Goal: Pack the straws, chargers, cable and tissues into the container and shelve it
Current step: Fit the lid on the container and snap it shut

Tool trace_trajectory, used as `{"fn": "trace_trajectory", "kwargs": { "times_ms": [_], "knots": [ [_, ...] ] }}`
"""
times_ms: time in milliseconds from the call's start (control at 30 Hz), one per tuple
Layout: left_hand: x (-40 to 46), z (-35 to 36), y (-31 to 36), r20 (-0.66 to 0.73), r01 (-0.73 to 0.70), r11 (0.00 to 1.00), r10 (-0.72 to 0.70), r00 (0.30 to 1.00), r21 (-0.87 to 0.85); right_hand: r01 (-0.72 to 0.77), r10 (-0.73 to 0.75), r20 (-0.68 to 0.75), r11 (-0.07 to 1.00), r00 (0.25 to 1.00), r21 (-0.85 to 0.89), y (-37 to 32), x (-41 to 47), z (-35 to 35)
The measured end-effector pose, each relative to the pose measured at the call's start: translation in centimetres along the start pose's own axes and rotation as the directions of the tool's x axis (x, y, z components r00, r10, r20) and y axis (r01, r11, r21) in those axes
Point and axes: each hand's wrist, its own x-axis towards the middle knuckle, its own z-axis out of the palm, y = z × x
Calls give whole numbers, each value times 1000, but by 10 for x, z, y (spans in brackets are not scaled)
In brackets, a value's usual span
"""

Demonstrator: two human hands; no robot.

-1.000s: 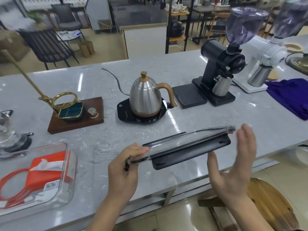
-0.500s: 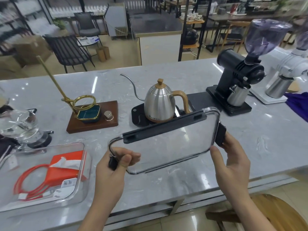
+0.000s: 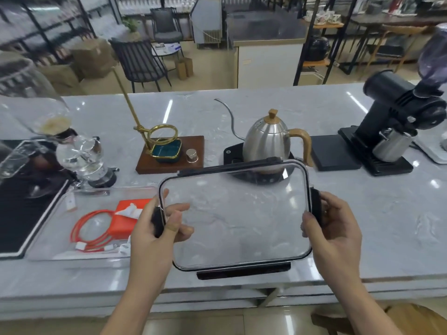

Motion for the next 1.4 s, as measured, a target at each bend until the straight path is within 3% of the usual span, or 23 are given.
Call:
{"fn": "trace_trajectory", "kwargs": {
  "times_ms": [167,467,633,833,1100,1400],
  "knots": [
    [-8,-25,4,-165,6,998,-16,986,-58,-15,13,91,1000,996,24,0,-4,28],
    [-23,-77,14,-309,24,994,-55,949,-103,-121,93,208,984,974,129,-5,-17,81],
    [-36,-100,26,-302,7,985,-59,952,-170,-202,142,285,960,948,194,-11,-21,110],
    [-39,-130,29,-350,-26,994,-12,937,-105,-265,157,364,926,918,269,-14,-30,145],
    [-30,-166,26,-302,-59,996,37,952,-66,-302,175,385,905,906,299,-14,-42,182],
    [12,-225,13,-184,-4,995,22,983,97,-268,187,355,944,916,194,-29,-57,230]
  ]
}}
